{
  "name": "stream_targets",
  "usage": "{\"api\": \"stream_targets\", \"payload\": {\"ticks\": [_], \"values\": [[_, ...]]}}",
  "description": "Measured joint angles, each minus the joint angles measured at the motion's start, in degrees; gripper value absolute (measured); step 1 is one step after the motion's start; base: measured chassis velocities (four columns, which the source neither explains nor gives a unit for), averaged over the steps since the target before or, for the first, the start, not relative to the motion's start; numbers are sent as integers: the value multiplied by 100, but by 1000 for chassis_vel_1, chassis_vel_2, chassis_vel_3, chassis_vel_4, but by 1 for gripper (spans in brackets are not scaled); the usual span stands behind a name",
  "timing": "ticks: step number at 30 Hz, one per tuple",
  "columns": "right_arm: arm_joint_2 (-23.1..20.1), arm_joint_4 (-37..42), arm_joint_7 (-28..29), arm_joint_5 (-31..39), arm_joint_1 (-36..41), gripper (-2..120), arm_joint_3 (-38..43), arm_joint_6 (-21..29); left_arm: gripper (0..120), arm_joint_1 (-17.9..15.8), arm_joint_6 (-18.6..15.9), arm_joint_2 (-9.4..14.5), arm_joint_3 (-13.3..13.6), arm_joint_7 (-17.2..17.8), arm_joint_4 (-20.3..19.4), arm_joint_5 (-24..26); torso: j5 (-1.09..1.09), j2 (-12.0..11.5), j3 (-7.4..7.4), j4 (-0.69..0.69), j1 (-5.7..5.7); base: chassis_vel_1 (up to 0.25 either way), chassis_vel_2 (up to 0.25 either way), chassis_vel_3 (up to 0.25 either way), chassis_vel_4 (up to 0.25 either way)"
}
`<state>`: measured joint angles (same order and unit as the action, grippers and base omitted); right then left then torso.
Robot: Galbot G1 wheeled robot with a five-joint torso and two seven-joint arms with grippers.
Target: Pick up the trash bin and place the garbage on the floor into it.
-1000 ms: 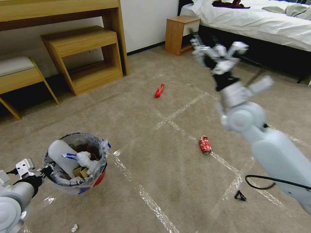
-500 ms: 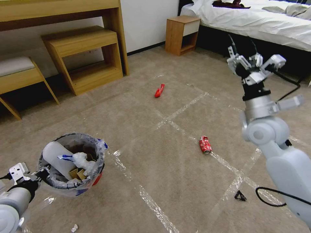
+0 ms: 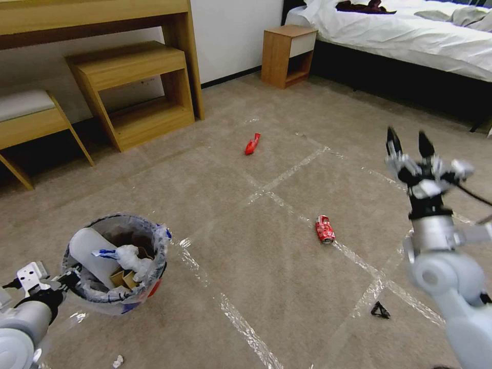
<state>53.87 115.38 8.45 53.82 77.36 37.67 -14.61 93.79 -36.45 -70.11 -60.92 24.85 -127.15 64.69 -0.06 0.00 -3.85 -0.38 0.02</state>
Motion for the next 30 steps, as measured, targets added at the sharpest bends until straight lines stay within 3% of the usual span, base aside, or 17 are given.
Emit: {"api": "stream_targets", "payload": {"ticks": [1,4,5,8,9,10,12,16,20,30], "values": [[0,0,0,0,0,96,0,0,1,0,0,0,0,0,0,0,0,0,0,0,0,0,0,0,0],[69,-222,996,115,257,99,92,594,1,0,5,-43,14,-14,46,-31,-1,0,0,3,0,0,0,0,0],[69,-222,996,115,257,99,92,594,1,0,5,-43,14,-14,46,-31,-1,0,0,3,0,0,0,0,0],[142,-527,2167,362,393,100,124,1428,1,12,11,-92,14,-22,64,-58,-2,0,0,3,0,0,0,0,0],[142,-527,2167,362,393,100,124,1428,1,12,11,-92,14,-22,64,-58,-2,0,0,3,0,0,0,0,0],[185,-654,2671,517,462,100,118,1891,1,12,12,-99,15,-25,79,-60,-1,0,0,3,0,0,0,0,0],[303,-981,3372,771,504,100,43,2348,1,5,17,-105,14,-26,115,-66,-1,0,0,2,0,0,0,0,0],[462,-1399,4037,1120,523,100,-77,2587,1,-4,30,-123,17,-27,168,-95,-1,0,0,3,0,0,0,0,0],[736,-1663,4448,1259,717,100,-161,2645,1,-26,44,-181,50,-39,225,-152,0,0,0,2,0,0,0,0,0],[1415,-2298,4434,1292,624,100,-484,2607,1,-46,70,-308,131,-79,289,-276,-2,0,0,3,0,0,0,0,0]]}}
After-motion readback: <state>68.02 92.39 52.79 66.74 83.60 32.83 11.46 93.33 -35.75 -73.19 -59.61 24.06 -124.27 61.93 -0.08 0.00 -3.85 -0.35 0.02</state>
